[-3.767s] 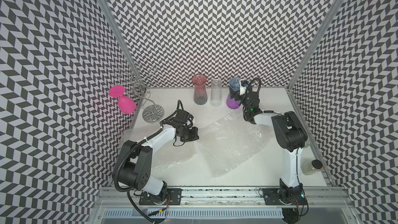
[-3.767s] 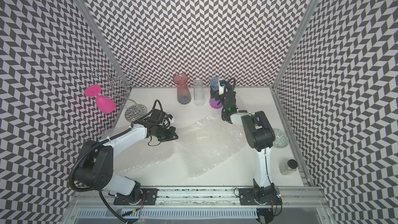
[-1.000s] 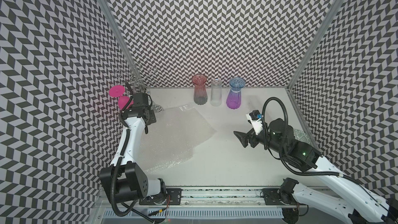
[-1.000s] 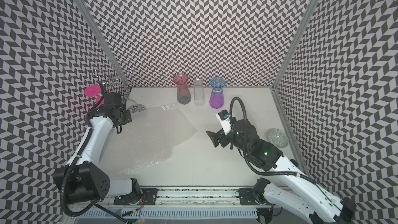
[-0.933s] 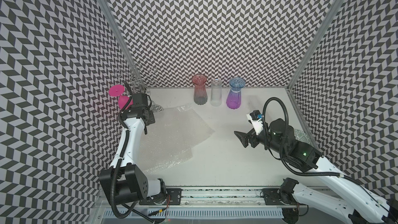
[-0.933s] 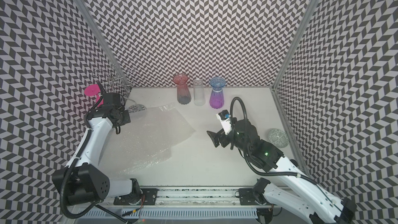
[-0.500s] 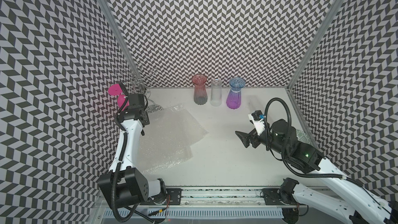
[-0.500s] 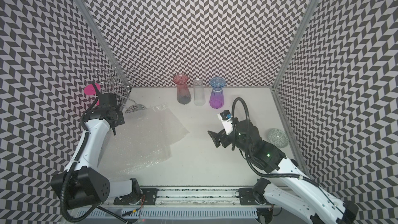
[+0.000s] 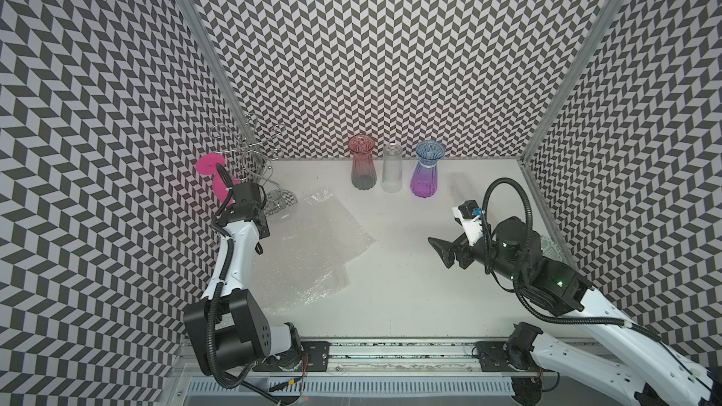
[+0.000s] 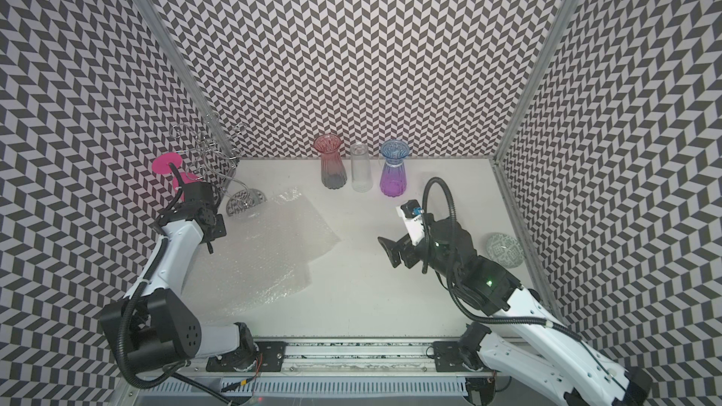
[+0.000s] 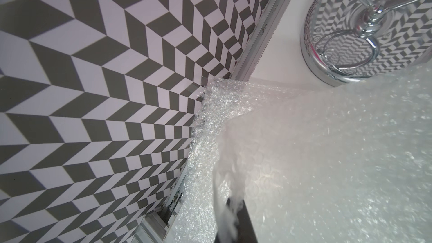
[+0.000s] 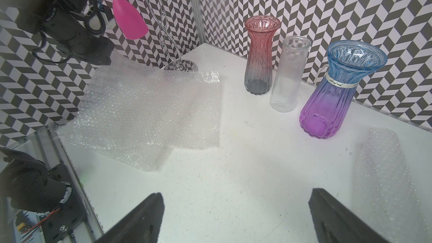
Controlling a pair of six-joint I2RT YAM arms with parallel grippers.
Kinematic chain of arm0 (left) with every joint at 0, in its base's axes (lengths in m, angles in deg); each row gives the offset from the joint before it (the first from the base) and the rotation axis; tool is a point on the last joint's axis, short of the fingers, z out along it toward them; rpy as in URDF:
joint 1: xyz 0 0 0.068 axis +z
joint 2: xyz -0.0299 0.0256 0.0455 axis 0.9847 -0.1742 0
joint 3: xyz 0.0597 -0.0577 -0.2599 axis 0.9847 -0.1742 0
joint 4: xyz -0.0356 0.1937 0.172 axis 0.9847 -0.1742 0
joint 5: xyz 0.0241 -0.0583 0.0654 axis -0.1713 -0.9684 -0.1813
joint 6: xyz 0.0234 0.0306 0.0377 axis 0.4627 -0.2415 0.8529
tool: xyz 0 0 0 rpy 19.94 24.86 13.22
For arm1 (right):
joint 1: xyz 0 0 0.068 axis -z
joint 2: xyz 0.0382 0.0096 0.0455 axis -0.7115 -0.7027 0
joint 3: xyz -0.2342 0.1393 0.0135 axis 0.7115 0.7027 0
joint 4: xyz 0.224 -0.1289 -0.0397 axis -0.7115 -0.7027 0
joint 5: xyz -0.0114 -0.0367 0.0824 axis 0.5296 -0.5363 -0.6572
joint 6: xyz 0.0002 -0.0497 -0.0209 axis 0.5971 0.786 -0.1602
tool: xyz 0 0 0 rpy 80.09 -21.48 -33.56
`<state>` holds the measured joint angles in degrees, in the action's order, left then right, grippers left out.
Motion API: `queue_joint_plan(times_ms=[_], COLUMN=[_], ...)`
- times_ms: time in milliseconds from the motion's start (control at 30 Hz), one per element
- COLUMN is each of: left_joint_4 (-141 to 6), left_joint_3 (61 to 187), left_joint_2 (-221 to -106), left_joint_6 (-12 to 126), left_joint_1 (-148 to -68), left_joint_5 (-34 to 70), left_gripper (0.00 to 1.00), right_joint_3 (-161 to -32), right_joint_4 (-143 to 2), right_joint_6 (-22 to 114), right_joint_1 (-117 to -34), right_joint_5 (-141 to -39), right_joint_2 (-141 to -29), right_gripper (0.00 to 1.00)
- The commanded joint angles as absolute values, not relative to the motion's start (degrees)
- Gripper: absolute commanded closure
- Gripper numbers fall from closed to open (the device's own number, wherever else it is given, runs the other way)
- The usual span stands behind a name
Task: Unwrap the vase from the bubble wrap
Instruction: Place the bubble wrap at the center of the board.
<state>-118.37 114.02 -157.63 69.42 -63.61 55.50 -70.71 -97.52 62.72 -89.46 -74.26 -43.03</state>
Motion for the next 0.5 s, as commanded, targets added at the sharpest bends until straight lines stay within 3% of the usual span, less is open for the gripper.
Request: queue_joint_plan(times_ms=[0,467], left_joint_4=[-117.0,-114.5], left_joint_3=[115.7,113.5], left_joint_2=[-159.6,-162.9], left_joint_6=[69.4,68.5], left_joint_1=[-62.0,-57.5], left_joint_5=[55.4,57.6], left_gripper=[1.00,1.00], right_joint_3=[-70.5,-70.3], right_joint_4=[-96.8,-97.0], right_joint_6=[63.4,64.4], right_joint_1=[-89.7,-91.1], right_joint_5=[-73.4,-71.6], right_joint_2=[-41.8,-41.1], right_gripper=[0.01,0.01])
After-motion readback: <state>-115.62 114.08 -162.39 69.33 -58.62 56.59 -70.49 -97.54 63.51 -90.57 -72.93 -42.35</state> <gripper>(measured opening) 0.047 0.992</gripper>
